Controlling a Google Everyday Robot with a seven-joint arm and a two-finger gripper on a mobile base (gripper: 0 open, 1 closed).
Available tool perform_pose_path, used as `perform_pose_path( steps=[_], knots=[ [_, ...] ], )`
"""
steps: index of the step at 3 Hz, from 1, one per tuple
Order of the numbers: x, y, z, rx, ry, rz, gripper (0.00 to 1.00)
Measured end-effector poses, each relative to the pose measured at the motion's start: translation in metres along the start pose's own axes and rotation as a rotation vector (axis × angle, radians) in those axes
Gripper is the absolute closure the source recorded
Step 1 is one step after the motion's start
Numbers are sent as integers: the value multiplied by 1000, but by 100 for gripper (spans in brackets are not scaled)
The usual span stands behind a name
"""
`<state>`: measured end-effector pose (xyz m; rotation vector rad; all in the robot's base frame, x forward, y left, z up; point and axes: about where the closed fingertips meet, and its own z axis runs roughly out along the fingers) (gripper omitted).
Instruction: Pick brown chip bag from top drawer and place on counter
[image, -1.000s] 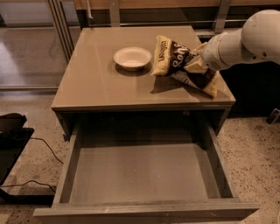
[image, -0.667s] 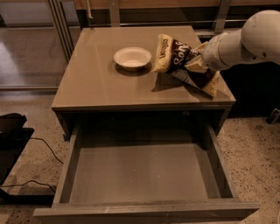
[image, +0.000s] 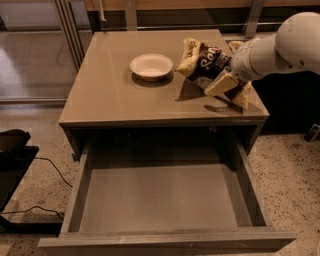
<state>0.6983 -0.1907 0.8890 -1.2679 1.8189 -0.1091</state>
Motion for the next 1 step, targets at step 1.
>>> perform_pose_path(
  steps=[1],
  knots=[
    [0, 0, 0, 0, 0, 0, 0]
  ],
)
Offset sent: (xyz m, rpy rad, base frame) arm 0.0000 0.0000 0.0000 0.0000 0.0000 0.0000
